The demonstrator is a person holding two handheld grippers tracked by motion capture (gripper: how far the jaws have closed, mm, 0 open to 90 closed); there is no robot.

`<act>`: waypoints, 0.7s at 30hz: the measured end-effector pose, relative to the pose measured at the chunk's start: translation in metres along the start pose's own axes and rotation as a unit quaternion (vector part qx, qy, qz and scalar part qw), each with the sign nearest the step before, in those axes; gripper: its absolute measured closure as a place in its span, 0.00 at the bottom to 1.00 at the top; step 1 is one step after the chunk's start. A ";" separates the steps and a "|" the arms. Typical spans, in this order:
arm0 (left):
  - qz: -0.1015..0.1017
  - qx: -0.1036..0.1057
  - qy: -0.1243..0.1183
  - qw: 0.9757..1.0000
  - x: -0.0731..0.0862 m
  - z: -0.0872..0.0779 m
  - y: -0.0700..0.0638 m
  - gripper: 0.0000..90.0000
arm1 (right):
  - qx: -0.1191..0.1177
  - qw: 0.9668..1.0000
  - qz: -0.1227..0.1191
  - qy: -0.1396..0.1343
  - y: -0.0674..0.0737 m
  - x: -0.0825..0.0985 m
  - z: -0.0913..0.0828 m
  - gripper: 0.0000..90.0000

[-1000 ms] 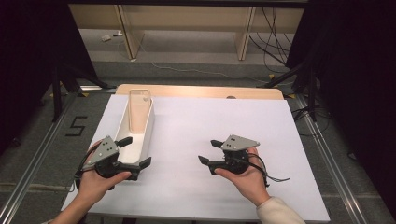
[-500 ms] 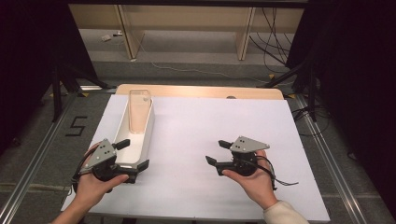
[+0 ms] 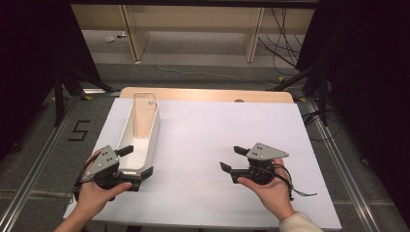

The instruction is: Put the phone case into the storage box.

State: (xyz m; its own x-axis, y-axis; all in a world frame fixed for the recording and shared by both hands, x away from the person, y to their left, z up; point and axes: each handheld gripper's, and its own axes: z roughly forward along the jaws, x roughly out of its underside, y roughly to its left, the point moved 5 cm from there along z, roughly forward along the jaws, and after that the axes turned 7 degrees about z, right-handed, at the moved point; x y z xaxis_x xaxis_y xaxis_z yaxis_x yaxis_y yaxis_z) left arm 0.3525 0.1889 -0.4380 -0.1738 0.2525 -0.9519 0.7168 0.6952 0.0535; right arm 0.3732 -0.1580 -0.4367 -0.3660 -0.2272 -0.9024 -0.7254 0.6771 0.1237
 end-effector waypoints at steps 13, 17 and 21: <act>-0.005 0.000 0.000 1.000 0.002 0.000 0.000 0.00 | 0.009 1.000 0.005 0.000 -0.004 0.005 -0.010 0.29; -0.003 0.002 -0.003 1.000 0.002 0.000 0.000 0.00 | 0.008 1.000 0.009 0.003 -0.004 0.007 -0.011 0.29; -0.004 -0.001 -0.001 1.000 0.002 0.000 0.000 0.00 | 0.011 1.000 0.012 -0.002 -0.004 0.007 -0.012 0.28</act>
State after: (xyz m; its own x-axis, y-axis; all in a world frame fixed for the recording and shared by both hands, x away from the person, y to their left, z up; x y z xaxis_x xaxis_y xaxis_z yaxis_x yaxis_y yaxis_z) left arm 0.3518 0.1897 -0.4402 -0.1777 0.2449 -0.9531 0.7146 0.6980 0.0461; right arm 0.3667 -0.1707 -0.4391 -0.3812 -0.2087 -0.9006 -0.7039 0.6971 0.1363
